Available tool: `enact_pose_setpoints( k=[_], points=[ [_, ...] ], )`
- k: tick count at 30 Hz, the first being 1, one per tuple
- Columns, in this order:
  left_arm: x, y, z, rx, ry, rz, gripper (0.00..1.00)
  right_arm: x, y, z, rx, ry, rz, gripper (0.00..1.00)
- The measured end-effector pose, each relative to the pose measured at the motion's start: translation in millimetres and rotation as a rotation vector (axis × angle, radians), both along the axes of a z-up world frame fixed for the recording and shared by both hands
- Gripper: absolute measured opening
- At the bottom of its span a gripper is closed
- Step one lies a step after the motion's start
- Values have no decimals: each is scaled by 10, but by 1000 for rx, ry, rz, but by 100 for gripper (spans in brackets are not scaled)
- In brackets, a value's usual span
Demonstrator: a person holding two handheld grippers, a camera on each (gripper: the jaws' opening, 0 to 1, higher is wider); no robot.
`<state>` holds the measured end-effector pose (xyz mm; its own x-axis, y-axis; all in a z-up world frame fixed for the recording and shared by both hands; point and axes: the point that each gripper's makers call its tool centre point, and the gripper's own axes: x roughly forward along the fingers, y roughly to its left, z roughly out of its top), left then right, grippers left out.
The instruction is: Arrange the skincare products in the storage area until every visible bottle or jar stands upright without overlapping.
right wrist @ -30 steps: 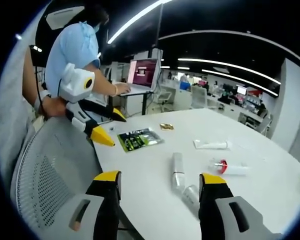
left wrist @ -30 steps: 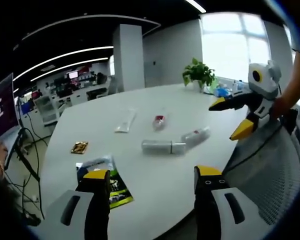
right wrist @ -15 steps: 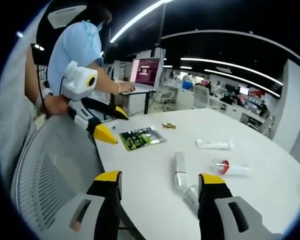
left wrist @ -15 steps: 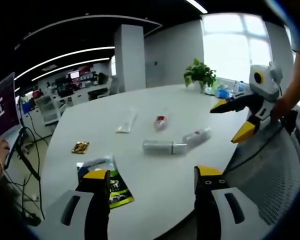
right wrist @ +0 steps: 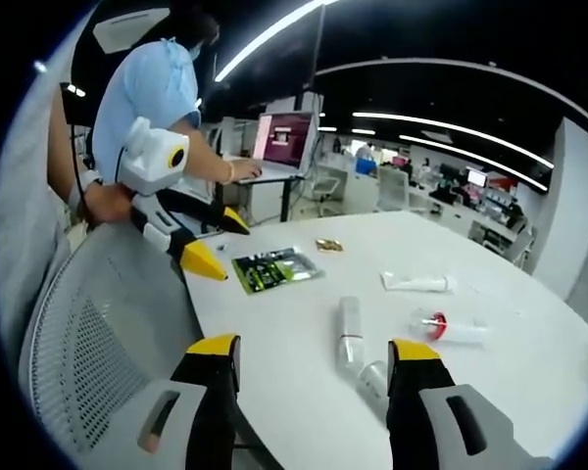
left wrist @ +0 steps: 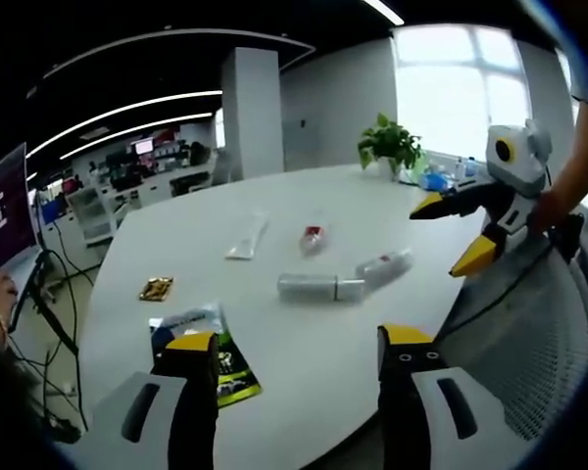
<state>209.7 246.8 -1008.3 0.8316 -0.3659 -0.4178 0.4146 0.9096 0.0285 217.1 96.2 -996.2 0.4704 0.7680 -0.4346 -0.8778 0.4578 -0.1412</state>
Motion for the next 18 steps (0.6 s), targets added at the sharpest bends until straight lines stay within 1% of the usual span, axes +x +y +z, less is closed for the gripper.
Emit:
enact_pose_setpoints(
  k=[13,18],
  points=[
    [-1,-1,4,-1,-1,2,62,-8,-2,-12,-10,-6,5,59],
    [7,-27,24,-12,-6,5,63,29,-52,-81,-38,5,-7,58]
  ],
)
